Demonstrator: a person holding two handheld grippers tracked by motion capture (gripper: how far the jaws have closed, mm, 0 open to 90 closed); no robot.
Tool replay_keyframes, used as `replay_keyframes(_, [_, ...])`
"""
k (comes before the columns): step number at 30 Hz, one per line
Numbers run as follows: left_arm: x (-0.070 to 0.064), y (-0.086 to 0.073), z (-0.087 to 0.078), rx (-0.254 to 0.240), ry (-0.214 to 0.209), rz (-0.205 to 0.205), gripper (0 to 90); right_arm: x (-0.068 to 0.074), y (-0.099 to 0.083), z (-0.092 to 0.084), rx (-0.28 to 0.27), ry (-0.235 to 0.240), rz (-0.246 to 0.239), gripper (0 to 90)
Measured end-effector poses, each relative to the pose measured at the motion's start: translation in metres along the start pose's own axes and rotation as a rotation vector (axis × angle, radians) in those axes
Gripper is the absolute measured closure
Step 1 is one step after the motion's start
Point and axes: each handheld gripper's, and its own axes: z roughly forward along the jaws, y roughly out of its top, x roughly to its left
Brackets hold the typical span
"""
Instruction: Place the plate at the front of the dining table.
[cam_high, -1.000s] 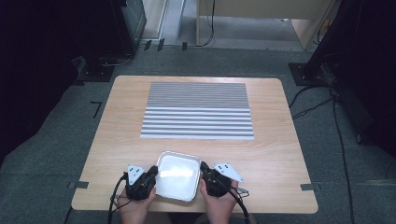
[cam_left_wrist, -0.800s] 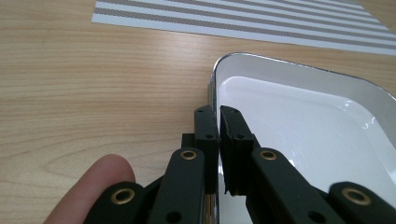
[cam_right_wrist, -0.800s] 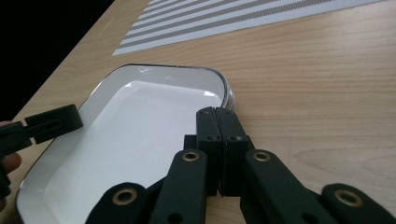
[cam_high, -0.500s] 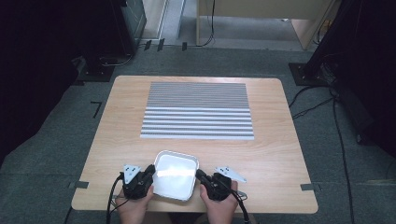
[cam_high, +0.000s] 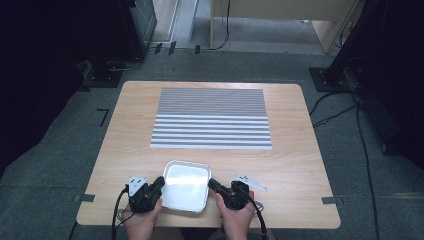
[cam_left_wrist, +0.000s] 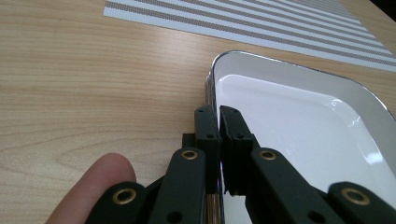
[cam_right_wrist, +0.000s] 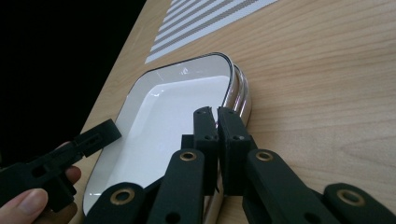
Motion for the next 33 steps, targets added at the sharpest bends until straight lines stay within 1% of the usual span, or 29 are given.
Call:
replay_keyframes(3, [-0.002,0.000,-0.001,-0.004,0.009,0.019,87.6,0.002,0.003,-0.001,-0.014,0.015,-0.002,88.6])
replay_keyframes(6, [-0.003,0.000,-0.002,-0.008,0.002,0.017,87.8,0.004,0.007,-0.002,-0.027,0.027,-0.008,88.8])
replay_keyframes(9, [-0.004,0.001,-0.003,-0.014,-0.007,0.020,88.0,0.006,0.010,-0.003,-0.038,0.021,-0.020,88.7])
replay_keyframes(11, [-0.004,0.002,-0.003,-0.012,-0.018,0.025,88.0,0.006,0.010,-0.003,-0.044,0.008,-0.032,88.7])
replay_keyframes(14, [-0.004,0.002,-0.002,-0.003,-0.039,0.026,87.8,0.005,0.011,-0.005,-0.051,0.004,-0.033,88.6])
replay_keyframes(16, [-0.005,0.002,-0.002,-0.004,-0.041,0.028,87.7,0.004,0.013,-0.005,-0.055,0.005,-0.032,88.6])
replay_keyframes(18, [-0.005,0.002,-0.002,-0.004,-0.043,0.029,87.6,0.004,0.014,-0.005,-0.056,0.001,-0.042,88.6])
replay_keyframes(23, [-0.004,0.001,-0.002,-0.007,-0.038,0.024,87.2,0.005,0.018,-0.001,-0.062,0.001,-0.067,88.5])
replay_keyframes(27, [-0.002,0.001,-0.002,-0.007,-0.038,0.017,86.8,0.003,0.021,0.005,-0.049,0.001,-0.073,87.4])
replay_keyframes(29, [-0.002,0.001,-0.001,-0.008,-0.037,0.021,86.7,0.002,0.022,0.007,-0.042,0.003,-0.077,86.2])
replay_keyframes(31, [-0.004,0.000,-0.001,-0.010,-0.028,0.030,86.2,0.002,0.022,0.009,-0.036,0.001,-0.098,85.4])
replay_keyframes(33, [-0.005,-0.001,0.000,-0.004,-0.019,0.037,85.4,0.004,0.022,0.010,-0.034,-0.015,-0.130,84.9])
